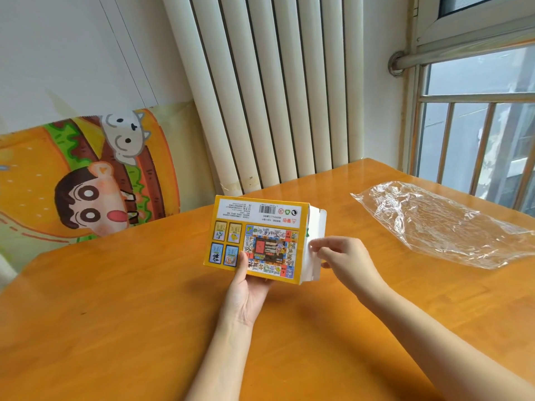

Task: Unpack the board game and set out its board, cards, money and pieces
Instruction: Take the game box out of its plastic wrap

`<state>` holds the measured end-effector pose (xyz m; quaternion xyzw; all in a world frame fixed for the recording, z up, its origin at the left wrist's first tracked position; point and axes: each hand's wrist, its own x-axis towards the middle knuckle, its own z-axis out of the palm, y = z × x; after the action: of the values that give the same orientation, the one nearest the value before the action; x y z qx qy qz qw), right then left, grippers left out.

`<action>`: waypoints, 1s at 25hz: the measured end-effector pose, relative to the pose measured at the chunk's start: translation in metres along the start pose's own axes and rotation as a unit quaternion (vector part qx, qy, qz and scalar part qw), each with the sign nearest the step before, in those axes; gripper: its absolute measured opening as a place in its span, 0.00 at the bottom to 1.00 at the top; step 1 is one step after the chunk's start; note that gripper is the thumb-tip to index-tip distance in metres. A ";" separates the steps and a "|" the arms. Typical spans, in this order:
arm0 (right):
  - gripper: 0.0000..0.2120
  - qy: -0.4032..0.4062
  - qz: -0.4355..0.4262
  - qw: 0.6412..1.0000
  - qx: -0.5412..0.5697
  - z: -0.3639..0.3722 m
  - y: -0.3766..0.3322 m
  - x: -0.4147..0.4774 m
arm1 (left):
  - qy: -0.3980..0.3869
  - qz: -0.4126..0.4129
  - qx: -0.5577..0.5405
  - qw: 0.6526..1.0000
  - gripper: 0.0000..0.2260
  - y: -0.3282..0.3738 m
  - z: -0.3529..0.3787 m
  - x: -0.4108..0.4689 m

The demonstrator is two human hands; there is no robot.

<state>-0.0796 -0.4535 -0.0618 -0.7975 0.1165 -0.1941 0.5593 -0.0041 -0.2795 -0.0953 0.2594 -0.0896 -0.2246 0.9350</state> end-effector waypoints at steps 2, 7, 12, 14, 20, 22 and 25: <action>0.11 -0.056 0.063 0.992 0.091 0.000 0.002 0.003 | -0.030 -0.007 0.025 0.999 0.43 0.002 -0.001 0.001; 0.19 -0.030 0.066 0.976 0.207 0.002 0.006 0.003 | -0.053 -0.034 0.038 0.997 0.42 -0.003 0.003 -0.002; 0.17 -0.014 0.068 0.980 0.187 0.007 0.010 0.003 | -0.043 -0.054 0.035 0.997 0.41 -0.006 0.003 -0.003; 0.19 -0.021 0.071 0.973 0.217 0.006 0.012 0.005 | -0.048 -0.056 0.039 0.996 0.41 -0.005 0.003 -0.003; 0.14 -0.027 0.054 0.951 0.304 0.009 0.012 0.004 | -0.089 -0.053 0.066 0.992 0.39 -0.003 0.005 -0.004; 0.12 -0.036 0.048 0.951 0.303 0.008 0.012 0.004 | -0.094 -0.047 0.076 0.991 0.39 0.000 0.003 -0.004; 0.11 -0.026 0.053 0.956 0.287 0.008 0.015 0.008 | -0.040 -0.047 0.108 0.992 0.42 0.006 0.010 -0.004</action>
<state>-0.0688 -0.4551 -0.0768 -0.6005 0.0835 -0.1688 0.7771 -0.0080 -0.2769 -0.0840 0.3538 -0.1381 -0.2675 0.8856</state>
